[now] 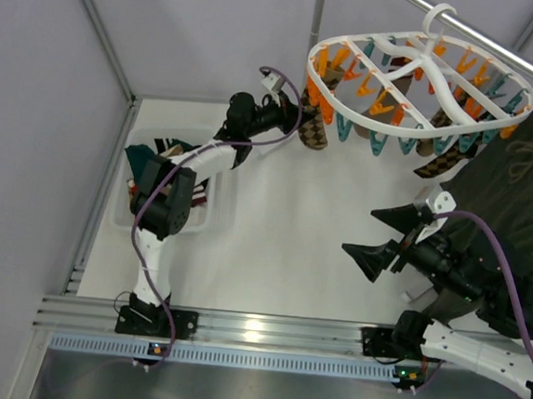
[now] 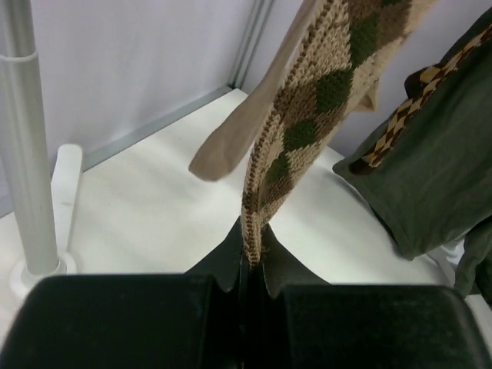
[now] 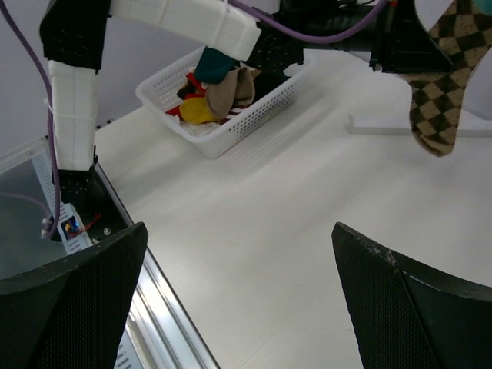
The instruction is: Remove the socks clipped to the hanger
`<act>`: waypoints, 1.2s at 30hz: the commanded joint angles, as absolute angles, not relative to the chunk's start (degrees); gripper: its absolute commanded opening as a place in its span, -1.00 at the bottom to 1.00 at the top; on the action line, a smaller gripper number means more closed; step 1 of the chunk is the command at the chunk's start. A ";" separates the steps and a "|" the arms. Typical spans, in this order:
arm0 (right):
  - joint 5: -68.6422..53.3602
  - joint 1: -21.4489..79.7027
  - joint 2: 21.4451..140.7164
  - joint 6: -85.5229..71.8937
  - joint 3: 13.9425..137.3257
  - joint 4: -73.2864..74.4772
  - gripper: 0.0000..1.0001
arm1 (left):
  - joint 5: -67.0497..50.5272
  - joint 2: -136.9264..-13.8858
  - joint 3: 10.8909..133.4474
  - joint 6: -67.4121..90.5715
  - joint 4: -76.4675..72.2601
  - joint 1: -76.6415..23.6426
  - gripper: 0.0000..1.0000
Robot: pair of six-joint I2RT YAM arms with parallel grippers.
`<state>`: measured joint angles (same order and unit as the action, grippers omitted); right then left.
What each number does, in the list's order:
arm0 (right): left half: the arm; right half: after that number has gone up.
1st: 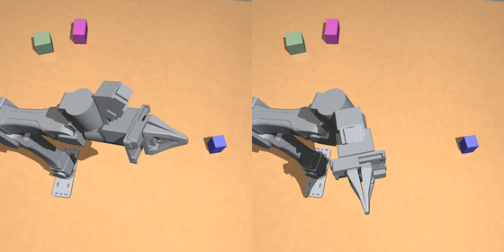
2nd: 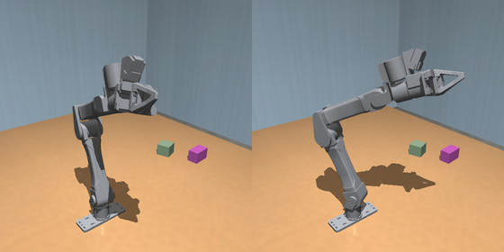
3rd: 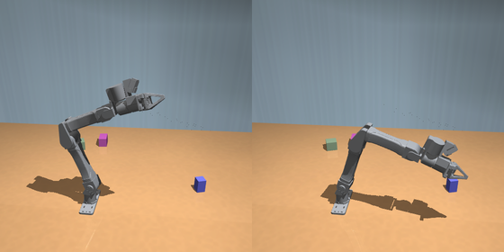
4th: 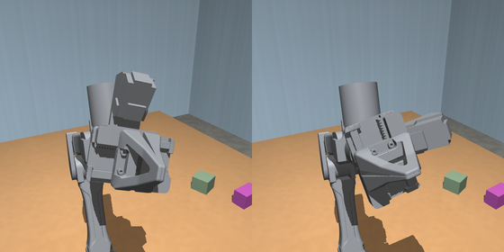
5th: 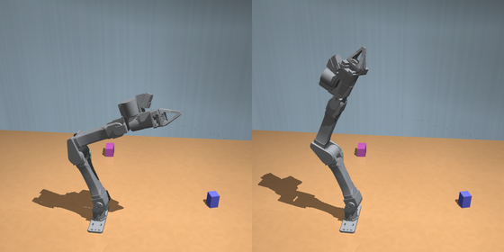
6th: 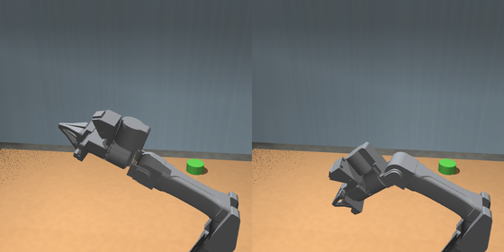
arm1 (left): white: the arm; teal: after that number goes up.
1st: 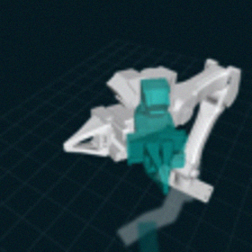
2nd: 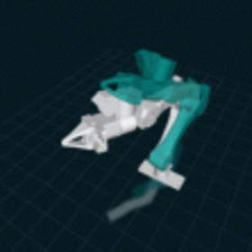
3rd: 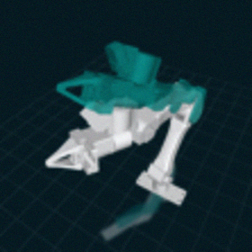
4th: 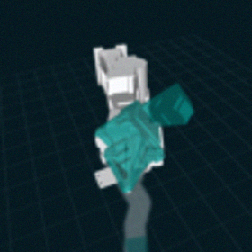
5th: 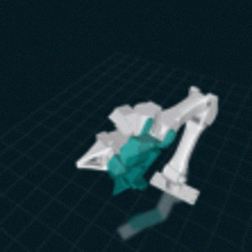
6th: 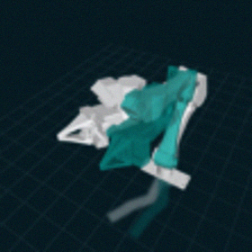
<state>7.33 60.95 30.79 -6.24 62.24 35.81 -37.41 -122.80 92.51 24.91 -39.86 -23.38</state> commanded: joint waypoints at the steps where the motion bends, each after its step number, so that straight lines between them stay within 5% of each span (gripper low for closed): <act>1: 8.61 60.47 28.05 -7.82 62.49 30.68 0.99 | -29.28 -107.78 83.43 19.79 -44.38 -25.92 -1.00; 18: 18.19 60.38 25.57 -9.75 73.73 38.84 0.99 | 2.60 -70.06 44.15 12.22 -44.21 -39.73 -1.00; 31: 22.94 60.56 34.27 -10.37 84.72 44.73 0.99 | 7.74 -58.98 37.97 10.90 -37.00 -40.69 -1.00; 36: 25.66 60.47 37.61 -11.86 88.85 46.05 0.99 | 10.00 -58.62 38.40 8.36 -37.09 -49.71 -1.00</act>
